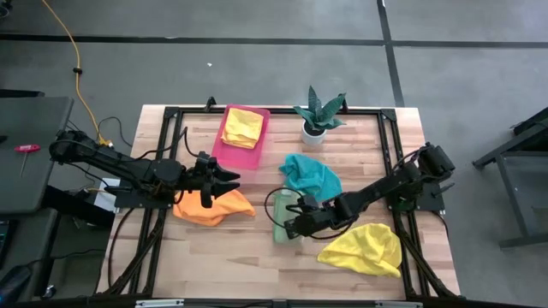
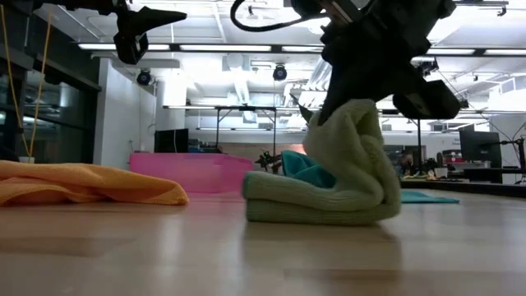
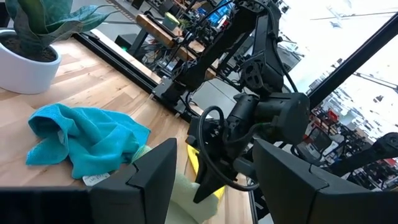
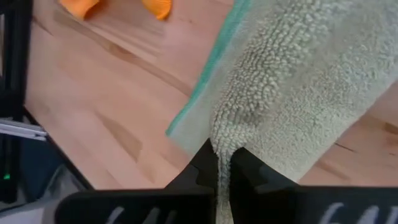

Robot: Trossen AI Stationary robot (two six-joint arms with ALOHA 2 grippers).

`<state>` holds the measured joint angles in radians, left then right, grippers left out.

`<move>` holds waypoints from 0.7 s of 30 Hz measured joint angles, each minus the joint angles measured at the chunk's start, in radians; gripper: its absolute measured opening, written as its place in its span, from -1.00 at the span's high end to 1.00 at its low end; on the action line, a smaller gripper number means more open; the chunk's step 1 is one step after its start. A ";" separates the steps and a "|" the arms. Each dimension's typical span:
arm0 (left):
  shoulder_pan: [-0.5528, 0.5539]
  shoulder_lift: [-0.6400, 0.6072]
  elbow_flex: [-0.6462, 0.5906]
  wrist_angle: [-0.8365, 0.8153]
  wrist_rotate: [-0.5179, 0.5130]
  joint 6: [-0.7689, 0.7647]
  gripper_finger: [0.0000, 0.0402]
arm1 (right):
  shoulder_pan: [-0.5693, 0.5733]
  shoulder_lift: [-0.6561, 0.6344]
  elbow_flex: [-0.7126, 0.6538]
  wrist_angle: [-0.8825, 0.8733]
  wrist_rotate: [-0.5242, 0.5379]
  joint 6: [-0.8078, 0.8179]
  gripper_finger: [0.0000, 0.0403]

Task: Fold microfiber towels
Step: Fold the green microfiber cloth

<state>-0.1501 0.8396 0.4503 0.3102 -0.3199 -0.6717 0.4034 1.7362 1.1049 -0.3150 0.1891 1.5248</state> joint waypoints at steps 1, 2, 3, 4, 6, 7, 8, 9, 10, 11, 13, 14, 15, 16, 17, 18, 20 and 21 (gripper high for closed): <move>0.000 0.000 0.000 0.000 0.000 0.001 0.01 | 0.000 0.002 0.000 0.007 -0.006 0.008 1.00; 0.000 0.000 0.000 0.000 0.000 0.001 0.01 | 0.000 0.007 0.000 0.022 -0.007 0.019 1.00; 0.000 0.000 0.000 0.000 0.000 0.001 0.01 | 0.000 0.013 0.000 0.041 -0.007 0.023 1.00; 0.000 0.000 0.000 0.000 0.000 0.001 0.01 | 0.000 0.019 0.000 0.052 -0.007 0.024 1.00; 0.000 0.000 0.000 0.000 0.000 0.001 0.01 | 0.000 0.037 0.000 0.087 -0.011 0.027 0.98; 0.000 0.000 0.000 -0.003 0.000 0.001 0.01 | 0.000 0.048 0.000 0.108 -0.017 0.026 0.98; 0.000 0.000 0.000 -0.003 0.000 0.001 0.01 | 0.000 0.057 0.000 0.120 -0.019 0.023 0.96; 0.000 0.000 0.000 -0.002 0.000 0.001 0.01 | 0.000 0.064 0.000 0.130 -0.022 0.023 0.95; 0.000 0.000 0.000 -0.002 0.000 0.001 0.01 | -0.003 0.072 0.000 0.149 -0.023 0.024 0.94; 0.000 0.000 0.000 -0.002 0.000 0.002 0.01 | -0.005 0.077 0.000 0.161 -0.025 0.028 0.93; 0.000 0.000 0.000 -0.001 -0.001 0.001 0.01 | -0.008 0.082 0.000 0.163 -0.025 0.043 0.90; 0.000 0.000 0.000 -0.001 -0.001 0.001 0.01 | -0.011 0.083 0.000 0.165 -0.025 0.051 0.88; 0.000 0.000 0.000 -0.001 0.000 0.002 0.01 | -0.013 0.084 0.000 0.161 -0.021 0.062 0.86; 0.000 0.000 0.000 0.000 0.000 0.002 0.01 | -0.016 0.084 0.000 0.158 -0.012 0.072 0.84; 0.000 0.000 0.000 0.000 -0.001 0.002 0.01 | -0.018 0.084 0.000 0.161 -0.003 0.080 0.81; 0.000 0.000 0.000 0.000 -0.001 0.002 0.01 | -0.020 0.084 0.000 0.165 0.004 0.093 0.78; 0.000 0.000 0.000 0.000 0.000 0.002 0.01 | -0.024 0.084 0.000 0.164 0.023 0.118 0.70; 0.000 0.000 0.000 0.000 0.000 0.002 0.01 | -0.025 0.084 0.000 0.163 0.033 0.133 0.66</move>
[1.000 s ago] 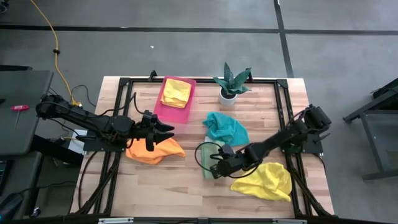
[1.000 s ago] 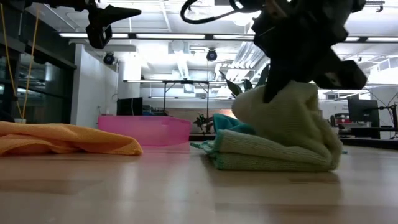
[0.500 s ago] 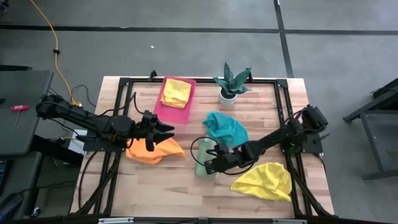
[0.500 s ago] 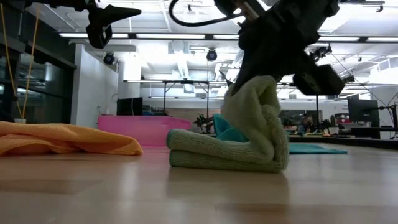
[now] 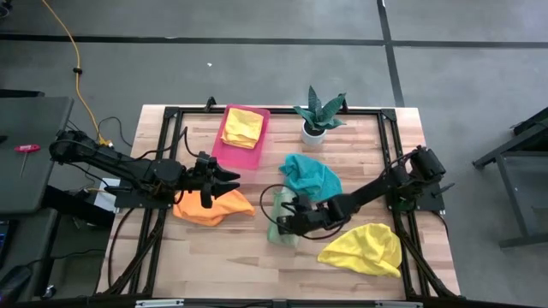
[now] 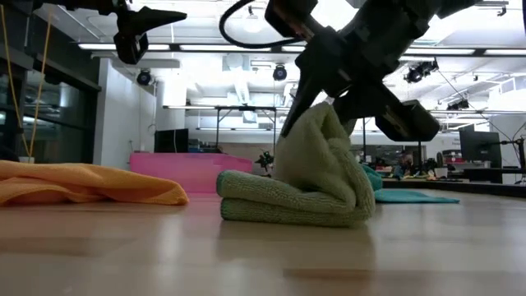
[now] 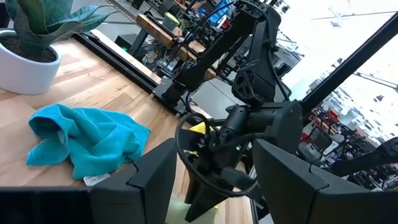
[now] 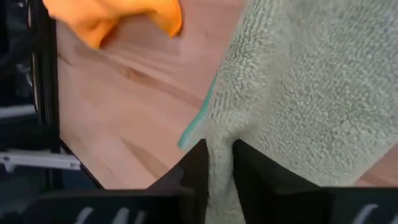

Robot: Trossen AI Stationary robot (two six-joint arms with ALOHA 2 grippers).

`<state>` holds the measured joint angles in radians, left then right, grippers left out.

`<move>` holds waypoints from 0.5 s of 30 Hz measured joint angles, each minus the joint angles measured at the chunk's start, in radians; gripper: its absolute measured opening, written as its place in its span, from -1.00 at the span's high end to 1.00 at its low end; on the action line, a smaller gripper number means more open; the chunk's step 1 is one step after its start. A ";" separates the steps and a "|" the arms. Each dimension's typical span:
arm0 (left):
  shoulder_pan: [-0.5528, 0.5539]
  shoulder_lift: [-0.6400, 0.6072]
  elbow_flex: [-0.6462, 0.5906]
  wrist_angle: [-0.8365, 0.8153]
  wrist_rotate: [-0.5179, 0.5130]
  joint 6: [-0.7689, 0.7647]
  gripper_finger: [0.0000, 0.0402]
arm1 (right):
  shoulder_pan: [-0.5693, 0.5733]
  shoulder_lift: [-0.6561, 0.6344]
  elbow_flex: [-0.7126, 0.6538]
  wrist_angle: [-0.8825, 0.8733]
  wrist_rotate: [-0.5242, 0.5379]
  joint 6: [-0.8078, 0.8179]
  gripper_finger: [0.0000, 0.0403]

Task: Fold microfiber towels
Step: Fold the green microfiber cloth

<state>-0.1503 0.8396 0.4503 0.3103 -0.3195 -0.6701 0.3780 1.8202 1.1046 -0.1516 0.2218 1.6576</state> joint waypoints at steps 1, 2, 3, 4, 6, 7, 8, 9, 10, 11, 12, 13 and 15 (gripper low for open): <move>0.000 0.000 0.000 0.000 0.001 0.000 0.01 | -0.001 0.000 0.000 0.000 0.012 0.015 0.62; 0.000 0.000 0.000 0.000 0.001 0.000 0.01 | -0.001 0.000 0.000 0.001 0.015 0.028 0.59; 0.000 0.000 0.000 0.000 0.001 0.000 0.01 | -0.001 0.000 0.000 0.000 0.019 0.039 0.55; 0.000 0.000 0.000 0.000 0.002 -0.001 0.01 | -0.001 0.000 0.000 -0.001 0.025 0.046 0.51; 0.000 0.000 0.000 0.000 0.002 -0.005 0.01 | -0.001 0.000 0.000 0.000 0.033 0.048 0.44; 0.000 0.000 0.000 0.000 0.002 -0.005 0.01 | -0.001 0.000 0.000 0.001 0.033 0.048 0.40; 0.000 0.000 0.000 0.000 0.002 -0.005 0.01 | -0.001 0.000 0.000 0.005 0.033 0.048 0.37; 0.000 0.000 0.000 0.000 0.002 -0.005 0.01 | -0.003 0.000 0.000 0.017 0.033 0.048 0.34; 0.000 0.000 0.000 0.000 0.002 -0.005 0.01 | -0.005 0.000 0.000 0.035 0.032 0.048 0.30; 0.000 0.000 0.000 0.000 0.002 -0.005 0.01 | -0.009 0.000 0.000 0.054 0.032 0.047 0.27; 0.000 0.000 0.000 0.000 0.002 -0.006 0.01 | -0.013 0.000 0.000 0.072 0.033 0.042 0.24; 0.000 0.000 0.000 0.000 0.002 -0.007 0.01 | -0.018 0.000 0.000 0.087 0.041 0.028 0.21; 0.000 0.000 0.000 0.000 0.002 -0.007 0.01 | -0.030 -0.012 0.000 0.101 0.062 -0.040 0.15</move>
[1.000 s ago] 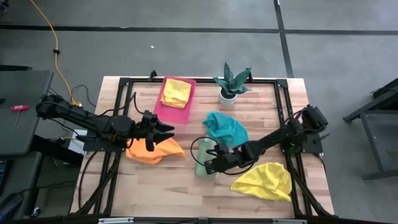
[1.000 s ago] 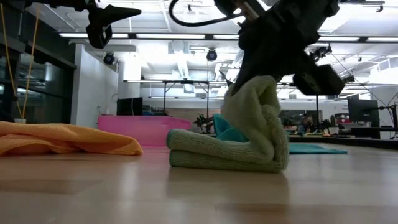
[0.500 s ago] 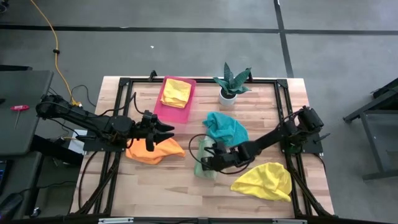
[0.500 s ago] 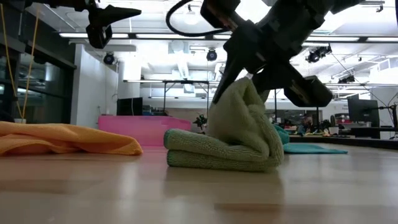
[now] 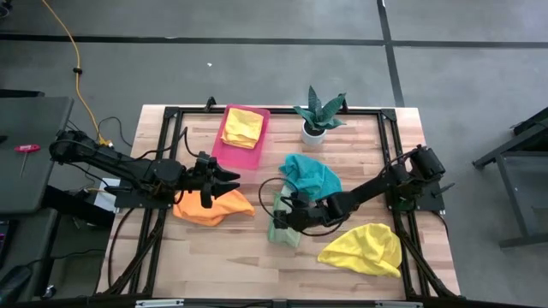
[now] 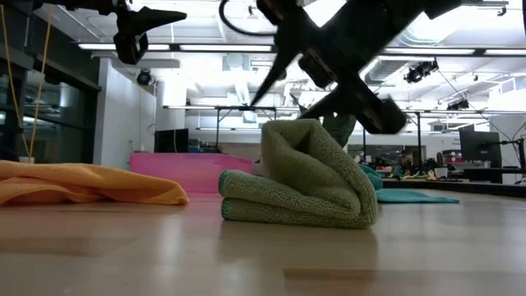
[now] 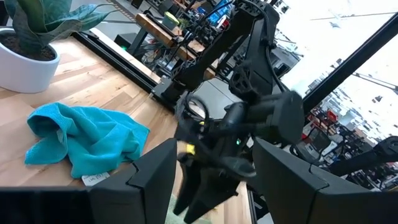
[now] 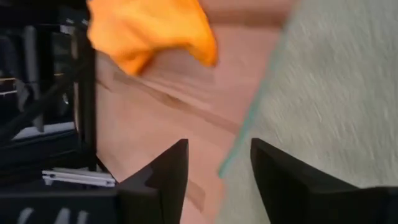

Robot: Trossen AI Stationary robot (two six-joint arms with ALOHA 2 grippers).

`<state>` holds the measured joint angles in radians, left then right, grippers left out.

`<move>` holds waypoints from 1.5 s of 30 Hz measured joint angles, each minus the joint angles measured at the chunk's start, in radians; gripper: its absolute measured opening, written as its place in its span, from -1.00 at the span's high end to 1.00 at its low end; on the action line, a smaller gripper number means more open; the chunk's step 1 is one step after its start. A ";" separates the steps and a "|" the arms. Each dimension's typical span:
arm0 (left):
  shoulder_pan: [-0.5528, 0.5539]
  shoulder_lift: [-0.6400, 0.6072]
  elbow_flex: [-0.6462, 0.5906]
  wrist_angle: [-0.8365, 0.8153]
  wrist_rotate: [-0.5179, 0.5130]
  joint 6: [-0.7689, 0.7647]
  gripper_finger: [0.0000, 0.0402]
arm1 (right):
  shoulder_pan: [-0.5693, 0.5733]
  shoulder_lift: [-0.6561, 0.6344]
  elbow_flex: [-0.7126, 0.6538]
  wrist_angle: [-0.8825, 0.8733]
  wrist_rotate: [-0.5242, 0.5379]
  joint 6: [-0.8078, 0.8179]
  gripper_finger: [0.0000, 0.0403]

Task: Fold microfiber towels
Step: Fold the green microfiber cloth

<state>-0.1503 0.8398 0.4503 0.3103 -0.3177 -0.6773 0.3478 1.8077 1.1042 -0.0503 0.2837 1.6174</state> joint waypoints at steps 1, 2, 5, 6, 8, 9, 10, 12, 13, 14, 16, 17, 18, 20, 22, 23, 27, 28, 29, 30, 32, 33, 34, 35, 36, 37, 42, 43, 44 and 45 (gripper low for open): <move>0.000 0.000 0.000 0.000 0.000 0.000 0.01 | -0.008 -0.013 0.000 0.003 0.004 -0.056 0.13; 0.000 0.000 0.000 0.000 0.000 0.000 0.01 | -0.016 -0.033 0.000 -0.008 0.004 -0.117 0.11; 0.000 0.000 0.000 0.000 0.000 0.000 0.01 | -0.037 -0.104 0.000 -0.086 0.004 -0.298 0.08; 0.000 0.000 0.000 0.000 0.000 0.000 0.01 | -0.041 -0.129 0.000 -0.126 0.004 -0.343 0.08; 0.000 0.000 0.000 0.000 0.000 0.000 0.01 | -0.046 -0.169 0.000 -0.201 -0.001 -0.421 0.10; 0.000 0.000 0.000 0.000 0.000 0.000 0.01 | -0.047 -0.185 0.000 -0.239 -0.015 -0.464 0.12; 0.000 0.000 0.000 0.000 0.000 0.000 0.01 | -0.047 -0.192 0.000 -0.274 -0.034 -0.508 0.16; 0.000 0.000 0.000 0.000 0.000 0.000 0.01 | -0.043 -0.187 0.000 -0.325 -0.095 -0.576 0.31; 0.000 0.000 0.000 0.000 0.000 0.000 0.01 | -0.039 -0.176 0.000 -0.342 -0.124 -0.603 0.41; 0.000 0.000 0.000 0.000 -0.002 0.000 0.01 | -0.033 -0.163 0.000 -0.340 -0.155 -0.633 0.53; 0.000 0.000 0.000 -0.001 -0.004 0.000 0.01 | -0.021 -0.128 0.000 -0.320 -0.206 -0.707 0.81; 0.000 0.000 0.000 -0.001 -0.004 0.000 0.01 | -0.016 -0.110 0.000 -0.301 -0.231 -0.750 0.91; 0.000 0.000 0.000 -0.001 -0.005 -0.001 0.01 | -0.011 -0.090 0.000 -0.277 -0.254 -0.783 0.94; 0.000 0.000 0.000 -0.001 -0.006 -0.004 0.01 | -0.005 -0.057 0.000 -0.214 -0.307 -0.830 0.90; 0.000 0.000 0.000 -0.001 -0.007 -0.019 0.01 | -0.004 -0.025 0.000 -0.154 -0.355 -0.863 0.91; 0.000 0.000 0.000 -0.001 -0.007 -0.026 0.01 | -0.004 -0.011 0.000 -0.140 -0.364 -0.873 0.94; 0.000 0.000 0.000 -0.002 -0.007 -0.031 0.01 | -0.005 0.027 0.000 -0.101 -0.342 -0.881 0.96; 0.000 0.000 0.000 -0.002 -0.008 -0.039 0.01 | -0.007 0.033 0.000 -0.092 -0.336 -0.882 0.96; 0.000 0.000 0.000 -0.002 -0.009 -0.048 0.01 | -0.010 0.040 0.000 -0.075 -0.336 -0.887 0.97; 0.000 0.000 0.000 -0.003 -0.010 -0.052 0.01 | -0.011 0.045 0.000 -0.055 -0.336 -0.896 0.98; 0.000 0.000 0.000 -0.003 -0.011 -0.053 0.01 | -0.014 0.059 0.000 -0.025 -0.340 -0.918 0.99; 0.000 0.000 0.000 -0.003 -0.011 -0.053 0.01 | -0.014 0.068 0.000 -0.015 -0.341 -0.925 0.99; 0.000 0.000 0.000 -0.003 -0.011 -0.053 0.01 | -0.015 0.078 0.000 -0.011 -0.341 -0.931 0.98; 0.000 0.000 0.000 -0.003 -0.011 -0.053 0.01 | -0.016 0.089 0.000 -0.005 -0.341 -0.940 0.98; 0.000 0.000 0.000 -0.003 -0.011 -0.053 0.01 | -0.016 0.099 0.000 -0.002 -0.343 -0.946 0.99; 0.000 0.000 0.000 -0.003 -0.011 -0.053 0.01 | -0.016 0.109 0.000 0.010 -0.345 -0.950 0.99; 0.000 0.000 0.000 -0.004 -0.017 -0.053 0.01 | -0.023 0.128 0.000 0.015 -0.346 -0.974 0.99; 0.000 0.000 0.000 -0.004 -0.019 -0.053 0.01 | -0.027 0.125 0.000 0.016 -0.350 -0.980 1.00; 0.000 0.000 0.000 -0.004 -0.019 -0.050 0.01 | -0.033 0.116 0.000 0.007 -0.356 -0.991 1.00; 0.000 0.000 0.000 -0.005 -0.020 -0.043 0.01 | -0.040 0.103 0.000 0.001 -0.363 -1.005 1.00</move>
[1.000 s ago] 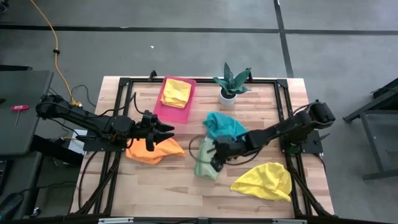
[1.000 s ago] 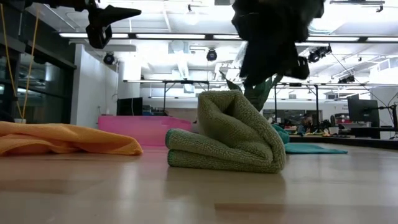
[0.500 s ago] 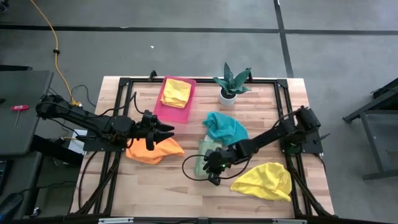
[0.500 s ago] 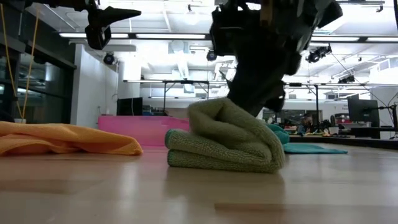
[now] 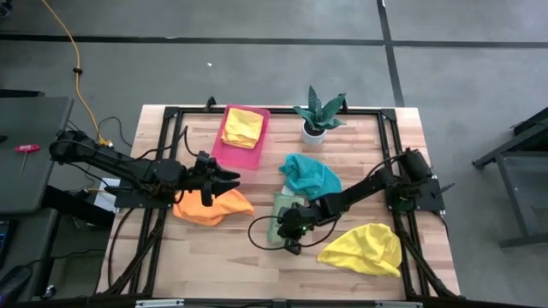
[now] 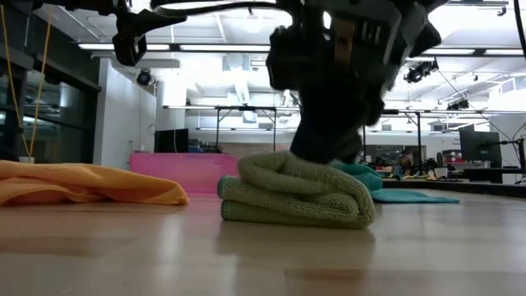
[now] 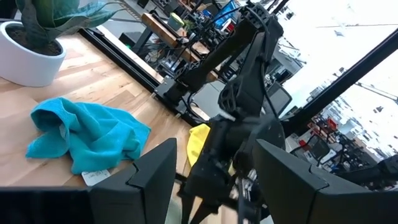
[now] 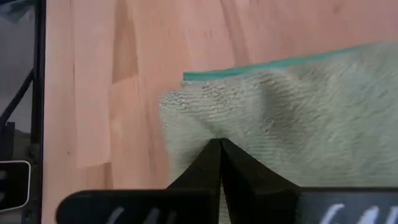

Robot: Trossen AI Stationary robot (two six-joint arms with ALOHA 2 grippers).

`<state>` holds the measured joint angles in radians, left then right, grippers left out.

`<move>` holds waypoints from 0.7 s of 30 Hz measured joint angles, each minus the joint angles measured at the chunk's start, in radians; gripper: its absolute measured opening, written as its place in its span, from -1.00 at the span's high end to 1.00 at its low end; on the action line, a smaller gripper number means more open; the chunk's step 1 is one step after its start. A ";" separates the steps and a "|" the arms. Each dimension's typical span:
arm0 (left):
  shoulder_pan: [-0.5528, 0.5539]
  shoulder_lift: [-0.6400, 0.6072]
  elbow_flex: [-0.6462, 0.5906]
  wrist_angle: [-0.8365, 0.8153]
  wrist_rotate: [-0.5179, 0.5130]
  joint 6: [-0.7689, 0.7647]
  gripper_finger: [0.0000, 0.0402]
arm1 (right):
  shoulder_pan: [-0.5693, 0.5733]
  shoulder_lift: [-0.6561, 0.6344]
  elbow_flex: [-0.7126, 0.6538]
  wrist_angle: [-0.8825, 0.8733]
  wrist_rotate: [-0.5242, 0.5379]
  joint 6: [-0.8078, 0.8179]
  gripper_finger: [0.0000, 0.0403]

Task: Fold microfiber towels
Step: Fold the green microfiber cloth, then put the folded green microfiber cloth into the red bin

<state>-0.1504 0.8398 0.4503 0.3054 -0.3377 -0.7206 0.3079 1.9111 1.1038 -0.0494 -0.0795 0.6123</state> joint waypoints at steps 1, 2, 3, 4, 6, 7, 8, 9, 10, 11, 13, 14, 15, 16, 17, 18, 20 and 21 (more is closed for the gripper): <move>0.000 0.000 0.000 0.000 -0.003 0.006 0.01 | -0.006 -0.017 0.000 -0.007 -0.004 -0.014 1.00; 0.000 0.000 0.000 -0.003 -0.005 0.011 0.01 | -0.012 -0.039 0.000 -0.024 -0.004 -0.024 1.00; 0.000 0.000 0.000 -0.003 -0.008 0.015 0.01 | -0.018 -0.067 0.000 -0.054 -0.003 -0.036 1.00; 0.000 0.000 0.000 -0.003 -0.013 0.016 0.01 | -0.022 -0.096 0.000 -0.095 0.001 -0.046 1.00; 0.000 0.000 0.000 -0.003 -0.022 0.017 0.01 | -0.028 -0.163 0.000 -0.189 0.038 -0.056 1.00; 0.000 0.000 0.000 -0.003 -0.025 0.017 0.01 | -0.027 -0.199 0.000 -0.253 0.069 -0.063 1.00; 0.000 0.000 0.000 -0.003 -0.027 0.017 0.01 | -0.026 -0.235 0.000 -0.307 0.100 -0.064 1.00; 0.000 0.000 0.000 -0.005 -0.030 0.017 0.01 | -0.022 -0.274 0.000 -0.368 0.136 -0.063 1.00; 0.000 0.001 0.000 -0.008 -0.033 0.015 0.01 | -0.016 -0.311 -0.004 -0.423 0.173 -0.054 1.00; 0.000 0.011 0.000 -0.004 -0.033 0.003 0.01 | -0.011 -0.352 -0.017 -0.456 0.207 -0.040 1.00; 0.000 0.039 0.003 -0.016 -0.027 -0.031 0.01 | 0.000 -0.437 -0.064 -0.491 0.254 0.011 1.00; 0.000 0.058 0.014 -0.046 -0.025 -0.052 0.01 | 0.005 -0.483 -0.098 -0.493 0.270 0.045 1.00; 0.000 0.082 0.035 -0.077 -0.021 -0.075 0.01 | 0.010 -0.529 -0.135 -0.492 0.283 0.084 1.00; 0.000 0.114 0.065 -0.115 -0.019 -0.096 0.02 | 0.015 -0.573 -0.172 -0.486 0.297 0.124 1.00; 0.000 0.148 0.095 -0.161 -0.018 -0.121 0.03 | 0.023 -0.618 -0.211 -0.483 0.315 0.167 1.00; 0.000 0.184 0.125 -0.217 -0.017 -0.144 0.05 | 0.028 -0.659 -0.249 -0.475 0.328 0.208 1.00; 0.000 0.273 0.197 -0.311 -0.016 -0.203 0.09 | 0.038 -0.736 -0.319 -0.452 0.362 0.275 1.00; 0.000 0.320 0.233 -0.352 -0.014 -0.237 0.11 | 0.042 -0.770 -0.351 -0.433 0.373 0.303 1.00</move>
<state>-0.1505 1.1599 0.6832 -0.0463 -0.3520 -0.9579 0.3495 1.1413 0.7524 -0.4829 0.2938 0.9151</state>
